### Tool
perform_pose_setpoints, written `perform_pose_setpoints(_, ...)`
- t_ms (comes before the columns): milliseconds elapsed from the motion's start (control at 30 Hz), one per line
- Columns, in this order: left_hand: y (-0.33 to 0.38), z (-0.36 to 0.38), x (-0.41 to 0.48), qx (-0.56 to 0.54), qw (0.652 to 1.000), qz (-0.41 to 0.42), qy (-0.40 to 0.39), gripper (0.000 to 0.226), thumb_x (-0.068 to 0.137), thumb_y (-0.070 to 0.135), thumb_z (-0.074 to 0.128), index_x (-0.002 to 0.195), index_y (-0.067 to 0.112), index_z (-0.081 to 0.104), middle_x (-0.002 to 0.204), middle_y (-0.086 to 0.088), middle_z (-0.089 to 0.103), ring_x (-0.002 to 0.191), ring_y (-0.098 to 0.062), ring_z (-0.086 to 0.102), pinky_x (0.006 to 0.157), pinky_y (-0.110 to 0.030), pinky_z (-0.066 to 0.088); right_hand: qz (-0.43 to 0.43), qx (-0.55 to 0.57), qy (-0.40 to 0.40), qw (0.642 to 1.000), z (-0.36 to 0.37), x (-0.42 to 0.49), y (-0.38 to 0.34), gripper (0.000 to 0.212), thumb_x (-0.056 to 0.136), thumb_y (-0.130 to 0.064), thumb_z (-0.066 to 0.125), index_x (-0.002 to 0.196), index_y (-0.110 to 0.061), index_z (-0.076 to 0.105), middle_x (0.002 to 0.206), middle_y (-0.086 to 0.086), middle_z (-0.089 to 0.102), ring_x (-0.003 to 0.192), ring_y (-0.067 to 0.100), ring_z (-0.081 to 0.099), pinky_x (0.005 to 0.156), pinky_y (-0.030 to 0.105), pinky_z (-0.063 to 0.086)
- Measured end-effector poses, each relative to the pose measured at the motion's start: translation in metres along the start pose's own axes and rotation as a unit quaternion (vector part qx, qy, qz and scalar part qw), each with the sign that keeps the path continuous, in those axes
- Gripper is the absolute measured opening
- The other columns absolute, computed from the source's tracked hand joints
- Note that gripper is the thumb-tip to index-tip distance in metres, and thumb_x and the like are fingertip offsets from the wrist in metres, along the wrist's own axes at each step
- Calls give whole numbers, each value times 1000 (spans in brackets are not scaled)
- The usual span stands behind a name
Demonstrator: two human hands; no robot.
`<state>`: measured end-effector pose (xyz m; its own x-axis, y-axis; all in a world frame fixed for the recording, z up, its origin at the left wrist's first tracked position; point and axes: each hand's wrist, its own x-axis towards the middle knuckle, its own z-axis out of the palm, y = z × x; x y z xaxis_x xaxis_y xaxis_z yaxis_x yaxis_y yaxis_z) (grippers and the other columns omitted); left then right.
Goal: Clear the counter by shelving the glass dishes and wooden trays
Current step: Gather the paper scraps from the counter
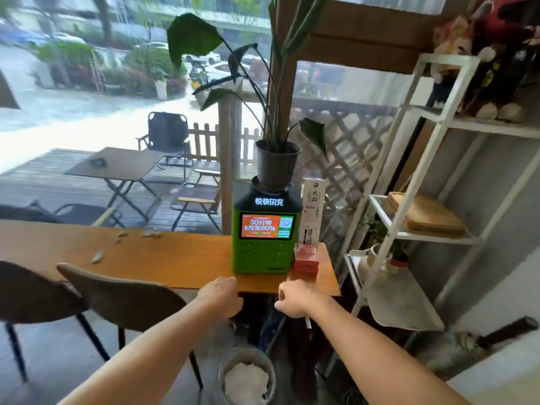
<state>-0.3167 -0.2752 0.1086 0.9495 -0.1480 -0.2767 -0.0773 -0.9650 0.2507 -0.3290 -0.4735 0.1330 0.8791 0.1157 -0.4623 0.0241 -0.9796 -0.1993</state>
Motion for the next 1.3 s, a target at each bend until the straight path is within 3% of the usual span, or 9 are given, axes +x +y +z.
perform_pose_setpoints(133, -28, 3, 4, -14, 999, -33, -4, 31, 86, 38, 54, 106, 15, 62, 121, -10, 66, 115, -31, 61, 91, -39, 52, -28, 11, -6, 1000, 1, 25, -26, 33, 92, -35, 55, 113, -12, 64, 122, 12, 62, 108, 31, 61, 76, 32, 45)
perform_pose_setpoints(300, -55, 5, 7, -41, 995, -94, -10, 23, 89, 39, 51, 96, 18, 58, 116, -10, 67, 109, -31, 63, 84, -38, 51, -88, 28, -20, 996, 15, 57, -54, 20, 87, -36, 55, 98, -20, 61, 115, 9, 65, 103, 30, 61, 81, 34, 49)
perform_pose_setpoints(467, -72, 14, 12, -45, 987, -145, -47, 32, 90, 33, 51, 113, 12, 58, 122, -11, 62, 114, -31, 60, 87, -40, 51, -125, 12, -45, 991, 32, 85, -61, 20, 86, -35, 54, 93, -18, 62, 105, 8, 67, 95, 29, 62, 79, 36, 52)
perform_pose_setpoints(600, -83, 22, 18, -54, 983, -169, -50, 30, 92, 36, 52, 110, 13, 57, 119, -9, 62, 110, -30, 61, 82, -39, 49, -152, 0, -35, 988, 40, 111, -70, 13, 89, -34, 54, 83, -22, 54, 92, 3, 61, 82, 25, 57, 69, 34, 48)
perform_pose_setpoints(767, -93, 7, 38, -55, 988, -143, -35, 26, 92, 33, 49, 108, 13, 56, 119, -10, 60, 111, -31, 59, 90, -44, 51, -155, -10, -37, 987, 34, 138, -91, 17, 90, -37, 56, 92, -21, 59, 97, 2, 63, 86, 22, 60, 75, 37, 53)
perform_pose_setpoints(967, -127, -27, 62, -107, 991, -83, 11, 25, 92, 36, 47, 102, 15, 55, 111, -9, 60, 104, -30, 58, 89, -46, 50, -176, -27, -13, 984, 16, 183, -148, 14, 89, -36, 53, 90, -22, 55, 107, 8, 64, 95, 29, 61, 74, 36, 49)
perform_pose_setpoints(1167, -219, -67, 82, -96, 993, -53, 45, 19, 95, 37, 50, 100, 18, 52, 107, -5, 59, 100, -27, 58, 87, -43, 50, -168, -12, 35, 985, 14, 225, -227, 15, 92, -33, 54, 98, -23, 63, 108, 5, 66, 95, 25, 62, 71, 33, 46)
perform_pose_setpoints(1300, -296, -98, 92, -83, 994, -55, 50, 13, 95, 36, 53, 94, 24, 49, 98, 0, 55, 89, -22, 55, 75, -36, 45, -149, 7, 47, 988, 11, 245, -292, 19, 90, -33, 55, 99, -22, 67, 107, 3, 68, 95, 24, 63, 81, 40, 55)
